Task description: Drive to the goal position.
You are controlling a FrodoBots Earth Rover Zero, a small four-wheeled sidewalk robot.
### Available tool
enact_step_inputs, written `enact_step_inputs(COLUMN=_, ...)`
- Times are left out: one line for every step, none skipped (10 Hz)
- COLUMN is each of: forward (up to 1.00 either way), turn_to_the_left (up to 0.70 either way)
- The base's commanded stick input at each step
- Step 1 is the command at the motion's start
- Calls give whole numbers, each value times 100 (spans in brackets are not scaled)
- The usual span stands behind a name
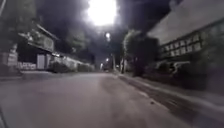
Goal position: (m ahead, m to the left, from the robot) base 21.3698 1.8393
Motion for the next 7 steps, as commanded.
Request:
enact_step_inputs(forward=70, turn_to_the_left=0)
enact_step_inputs(forward=70, turn_to_the_left=0)
enact_step_inputs(forward=70, turn_to_the_left=0)
enact_step_inputs(forward=70, turn_to_the_left=0)
enact_step_inputs(forward=70, turn_to_the_left=0)
enact_step_inputs(forward=70, turn_to_the_left=0)
enact_step_inputs(forward=70, turn_to_the_left=-27)
